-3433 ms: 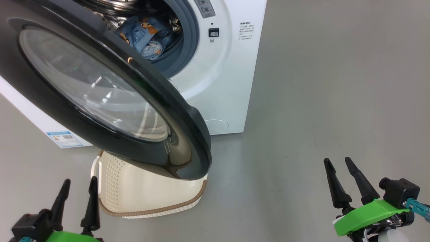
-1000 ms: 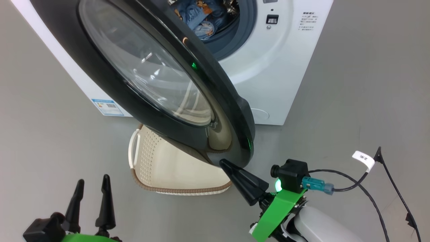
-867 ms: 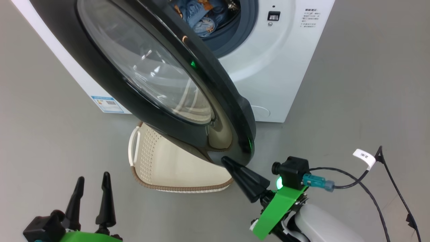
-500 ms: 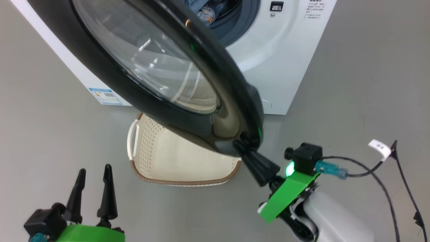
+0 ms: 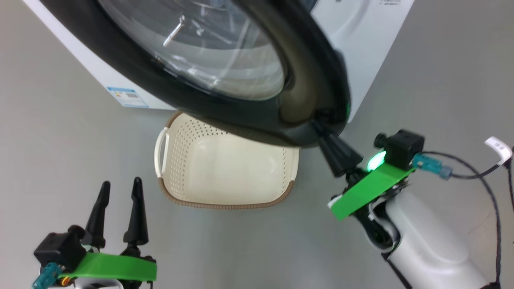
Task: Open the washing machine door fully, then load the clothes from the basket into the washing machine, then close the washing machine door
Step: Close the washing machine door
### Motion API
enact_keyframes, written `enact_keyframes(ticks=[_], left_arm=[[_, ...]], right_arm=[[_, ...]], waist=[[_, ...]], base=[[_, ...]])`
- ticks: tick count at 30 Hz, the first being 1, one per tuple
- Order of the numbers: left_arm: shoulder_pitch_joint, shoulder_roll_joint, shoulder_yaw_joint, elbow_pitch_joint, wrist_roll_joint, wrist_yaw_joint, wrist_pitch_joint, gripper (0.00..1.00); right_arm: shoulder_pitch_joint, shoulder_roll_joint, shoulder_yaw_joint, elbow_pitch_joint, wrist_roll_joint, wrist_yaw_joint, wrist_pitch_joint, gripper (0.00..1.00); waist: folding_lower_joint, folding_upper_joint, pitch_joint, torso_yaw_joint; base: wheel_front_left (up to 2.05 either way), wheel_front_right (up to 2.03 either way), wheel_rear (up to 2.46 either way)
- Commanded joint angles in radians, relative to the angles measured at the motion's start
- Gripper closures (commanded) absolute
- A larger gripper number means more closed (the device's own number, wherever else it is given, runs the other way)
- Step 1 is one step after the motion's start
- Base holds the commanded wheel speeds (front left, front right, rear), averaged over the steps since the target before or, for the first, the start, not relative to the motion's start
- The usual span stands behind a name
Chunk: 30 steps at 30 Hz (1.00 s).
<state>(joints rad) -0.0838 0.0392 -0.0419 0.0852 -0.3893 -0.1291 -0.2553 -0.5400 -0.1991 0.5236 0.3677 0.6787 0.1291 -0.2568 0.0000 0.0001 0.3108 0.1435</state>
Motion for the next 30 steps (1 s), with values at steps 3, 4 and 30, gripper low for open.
enact_keyframes(ticks=[3, 4, 30], left_arm=[[-0.041, 0.011, 0.018, -0.037, 0.009, -0.002, -0.006, 0.0], [-0.045, 0.011, 0.014, -0.039, 0.007, -0.002, -0.006, 0.0], [-0.121, 0.011, -0.068, -0.055, -0.022, -0.002, -0.006, 0.0]], right_arm=[[-0.054, 0.005, -0.038, -0.009, -0.02, 0.002, -0.005, 1.0], [-0.064, 0.004, -0.046, -0.007, -0.022, 0.002, -0.005, 1.0], [-0.27, 0.027, -0.303, 0.067, -0.064, 0.002, -0.005, 1.0]], waist=[[0.0, -0.0001, 0.033, 0.022], [0.0, -0.0001, 0.038, 0.026], [0.0, -0.0001, 0.132, 0.102]], base=[[0.0, 0.0, 0.0], [0.0, 0.0, 0.0], [0.0, 0.0, 0.0]])
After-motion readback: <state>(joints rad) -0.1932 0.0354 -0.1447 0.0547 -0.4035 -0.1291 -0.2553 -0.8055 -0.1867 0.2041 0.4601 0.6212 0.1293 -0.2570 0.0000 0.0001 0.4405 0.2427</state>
